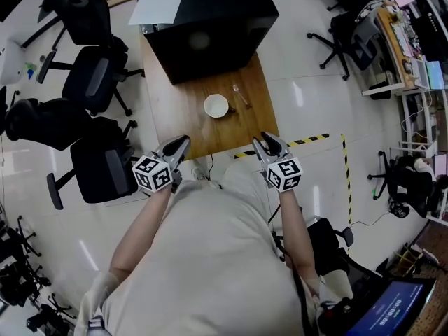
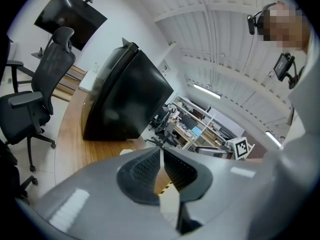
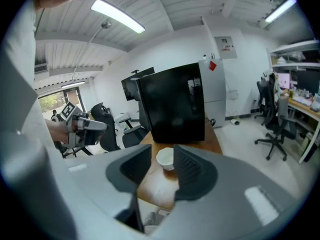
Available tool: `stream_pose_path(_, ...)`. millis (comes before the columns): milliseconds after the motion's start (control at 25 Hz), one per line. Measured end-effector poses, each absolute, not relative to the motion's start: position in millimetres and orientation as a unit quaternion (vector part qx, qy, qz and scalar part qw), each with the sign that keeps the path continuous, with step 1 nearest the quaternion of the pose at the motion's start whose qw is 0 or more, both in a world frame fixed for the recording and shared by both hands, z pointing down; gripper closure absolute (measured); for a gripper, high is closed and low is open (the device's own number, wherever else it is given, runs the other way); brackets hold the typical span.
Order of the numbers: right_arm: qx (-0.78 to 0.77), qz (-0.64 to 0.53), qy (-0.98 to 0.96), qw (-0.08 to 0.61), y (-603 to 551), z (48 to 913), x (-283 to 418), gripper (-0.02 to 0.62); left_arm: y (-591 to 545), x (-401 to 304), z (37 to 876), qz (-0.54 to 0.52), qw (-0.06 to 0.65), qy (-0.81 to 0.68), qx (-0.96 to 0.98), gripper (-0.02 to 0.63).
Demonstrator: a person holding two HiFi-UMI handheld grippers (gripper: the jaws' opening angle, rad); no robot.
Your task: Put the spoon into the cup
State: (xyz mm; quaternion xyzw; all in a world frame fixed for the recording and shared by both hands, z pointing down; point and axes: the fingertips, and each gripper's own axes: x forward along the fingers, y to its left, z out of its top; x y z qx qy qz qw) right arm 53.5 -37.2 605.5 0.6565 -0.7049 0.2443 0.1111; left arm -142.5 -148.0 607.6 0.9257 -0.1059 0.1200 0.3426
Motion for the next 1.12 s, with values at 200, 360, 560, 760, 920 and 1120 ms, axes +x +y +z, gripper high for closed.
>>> stream_pose_path(200, 0.654, 0.247, -0.703, 0.129, -42.9, 616.6, 67.3, 0.469, -151.2, -131.7, 606.3, 0.122, 0.343, -0.107, 0.925, 0.606)
stream_pose_path(360, 0.644, 0.246, -0.706, 0.161, -52.0, 633.7, 86.1, 0.468, -154.0, -121.4, 600.0, 0.122, 0.337, -0.121, 0.926, 0.606)
stream_pose_path(560, 0.622, 0.246, -0.715, 0.204, -73.0, 663.2, 113.7, 0.465, -160.4, -107.8, 598.2, 0.124, 0.342, -0.162, 0.917, 0.601)
stream_pose_path(760, 0.598, 0.251, -0.718, 0.253, -89.3, 700.4, 137.8, 0.463, -161.7, -91.7, 595.1, 0.128, 0.345, -0.188, 0.911, 0.594)
stream_pose_path(920, 0.574, 0.268, -0.718, 0.289, -100.0, 741.0, 150.9, 0.448, -164.2, -82.2, 593.9, 0.137, 0.340, -0.205, 0.908, 0.592)
stream_pose_path(1120, 0.544, 0.288, -0.717, 0.328, -115.7, 798.6, 156.7, 0.446, -169.5, -83.7, 594.6, 0.147, 0.339, -0.231, 0.900, 0.592)
